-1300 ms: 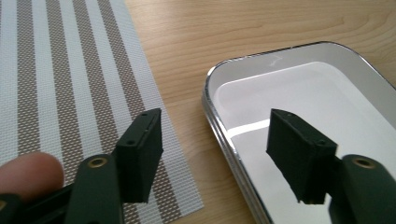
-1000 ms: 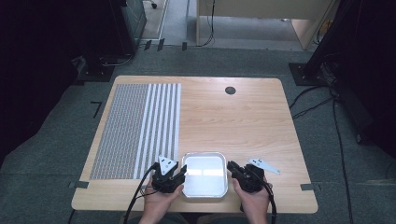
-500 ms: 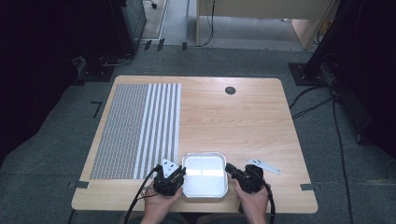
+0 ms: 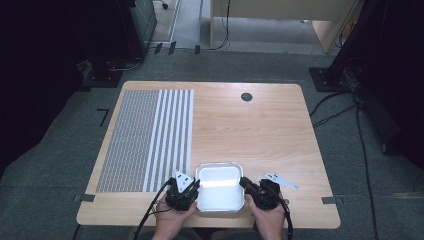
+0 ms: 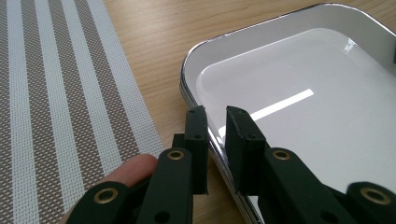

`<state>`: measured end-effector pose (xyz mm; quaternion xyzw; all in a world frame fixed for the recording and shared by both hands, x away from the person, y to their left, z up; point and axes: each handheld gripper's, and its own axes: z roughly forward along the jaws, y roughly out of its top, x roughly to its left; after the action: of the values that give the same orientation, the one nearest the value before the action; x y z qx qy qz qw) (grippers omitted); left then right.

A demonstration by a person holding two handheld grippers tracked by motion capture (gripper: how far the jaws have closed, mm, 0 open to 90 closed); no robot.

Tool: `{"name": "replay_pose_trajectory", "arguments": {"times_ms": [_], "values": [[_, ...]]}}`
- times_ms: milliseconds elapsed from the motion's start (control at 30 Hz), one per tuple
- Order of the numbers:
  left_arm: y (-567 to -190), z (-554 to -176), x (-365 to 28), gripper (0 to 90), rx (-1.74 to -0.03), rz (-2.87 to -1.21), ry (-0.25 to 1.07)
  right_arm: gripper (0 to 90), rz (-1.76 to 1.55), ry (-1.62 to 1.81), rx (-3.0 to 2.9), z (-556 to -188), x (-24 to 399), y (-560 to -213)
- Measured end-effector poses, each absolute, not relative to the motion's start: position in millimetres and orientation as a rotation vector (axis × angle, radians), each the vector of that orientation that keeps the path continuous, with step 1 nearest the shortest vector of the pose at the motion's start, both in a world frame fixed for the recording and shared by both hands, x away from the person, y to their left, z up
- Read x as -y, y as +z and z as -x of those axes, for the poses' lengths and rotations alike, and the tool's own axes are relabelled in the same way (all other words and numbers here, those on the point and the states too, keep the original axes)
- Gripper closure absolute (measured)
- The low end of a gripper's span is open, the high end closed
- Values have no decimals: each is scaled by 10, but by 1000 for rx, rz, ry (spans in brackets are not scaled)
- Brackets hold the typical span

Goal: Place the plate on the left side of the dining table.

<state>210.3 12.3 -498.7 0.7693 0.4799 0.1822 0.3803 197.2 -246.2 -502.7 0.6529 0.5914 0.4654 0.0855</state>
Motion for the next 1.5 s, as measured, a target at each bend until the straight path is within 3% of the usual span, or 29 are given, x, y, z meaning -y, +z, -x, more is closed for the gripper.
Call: {"name": "replay_pose_trajectory", "arguments": {"times_ms": [500, 800, 933, 1167, 1500], "values": [[-4928, -2096, -165, 600, -1180, -1922, 486, 897, -2045, 1326, -1580, -1933, 2447, -4932], [-4944, -2037, -83, 629, -1153, -1950, 483, 900, -2050, 1323, -1513, -1887, 2619, -4871], [-4927, -2025, -54, 702, -1147, -1951, 464, 855, -1991, 1328, -1555, -1846, 2661, -4848], [-4932, -2084, 16, 696, -1161, -1965, 394, 783, -1877, 1272, -1622, -1754, 2678, -4819], [-5006, -2061, 156, 682, -1164, -2013, 376, 792, -1854, 1193, -1678, -1750, 2618, -4863]]}}
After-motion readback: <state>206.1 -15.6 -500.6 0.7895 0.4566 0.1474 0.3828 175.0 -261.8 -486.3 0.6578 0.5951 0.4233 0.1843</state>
